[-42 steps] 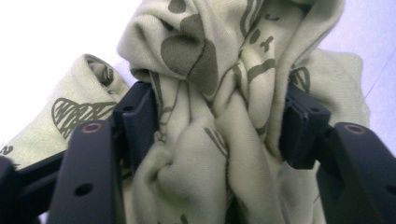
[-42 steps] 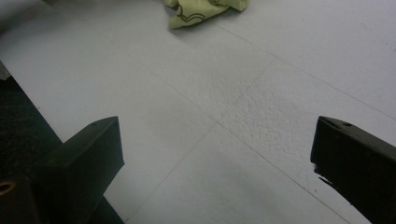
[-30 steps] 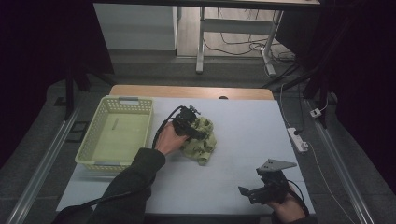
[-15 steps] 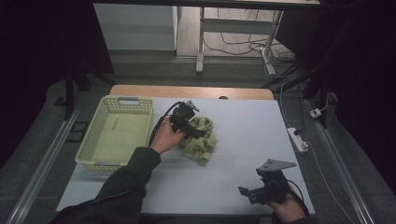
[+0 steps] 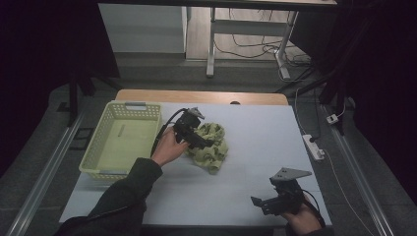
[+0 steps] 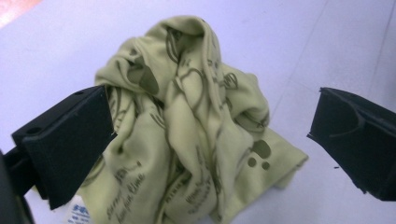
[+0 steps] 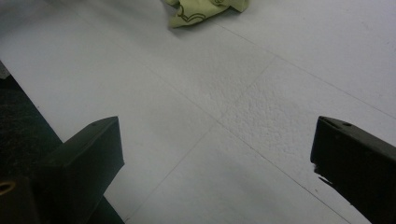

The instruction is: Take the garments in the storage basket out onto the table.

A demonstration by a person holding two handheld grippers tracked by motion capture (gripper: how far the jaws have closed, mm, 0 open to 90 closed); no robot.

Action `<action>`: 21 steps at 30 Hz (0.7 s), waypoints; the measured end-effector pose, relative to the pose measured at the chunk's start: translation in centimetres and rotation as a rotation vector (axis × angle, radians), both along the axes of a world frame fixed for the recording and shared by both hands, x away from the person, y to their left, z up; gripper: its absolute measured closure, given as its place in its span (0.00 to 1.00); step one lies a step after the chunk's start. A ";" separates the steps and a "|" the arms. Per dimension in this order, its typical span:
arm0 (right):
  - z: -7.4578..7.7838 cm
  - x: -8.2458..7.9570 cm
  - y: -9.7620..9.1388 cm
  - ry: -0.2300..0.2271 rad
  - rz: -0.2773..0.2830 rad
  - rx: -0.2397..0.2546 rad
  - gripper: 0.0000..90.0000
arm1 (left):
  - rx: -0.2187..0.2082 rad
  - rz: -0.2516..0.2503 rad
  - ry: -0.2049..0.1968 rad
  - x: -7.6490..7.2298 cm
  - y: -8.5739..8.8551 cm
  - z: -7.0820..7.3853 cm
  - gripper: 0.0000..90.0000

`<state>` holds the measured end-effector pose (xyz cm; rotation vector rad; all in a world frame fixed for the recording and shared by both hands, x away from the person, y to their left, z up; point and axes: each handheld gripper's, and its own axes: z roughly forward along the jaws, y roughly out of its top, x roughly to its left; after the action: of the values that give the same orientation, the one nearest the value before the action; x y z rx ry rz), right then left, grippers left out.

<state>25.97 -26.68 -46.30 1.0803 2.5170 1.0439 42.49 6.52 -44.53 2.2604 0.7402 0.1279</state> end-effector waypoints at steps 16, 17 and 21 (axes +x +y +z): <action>0.0 0.0 0.0 -0.001 0.000 -0.003 0.02 | -0.088 0.000 0.042 -1.4 1.8 -0.7 0.00; 0.0 0.0 0.0 -0.001 0.000 -0.001 0.02 | -0.093 0.006 0.043 -1.5 1.9 -0.7 0.00; 0.0 0.0 0.0 -0.001 0.000 -0.001 0.02 | -0.105 0.017 0.046 -1.8 2.5 -0.9 0.00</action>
<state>25.97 -26.68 -46.29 1.0795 2.5160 1.0429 40.71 9.01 -45.40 2.1639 0.7723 0.0437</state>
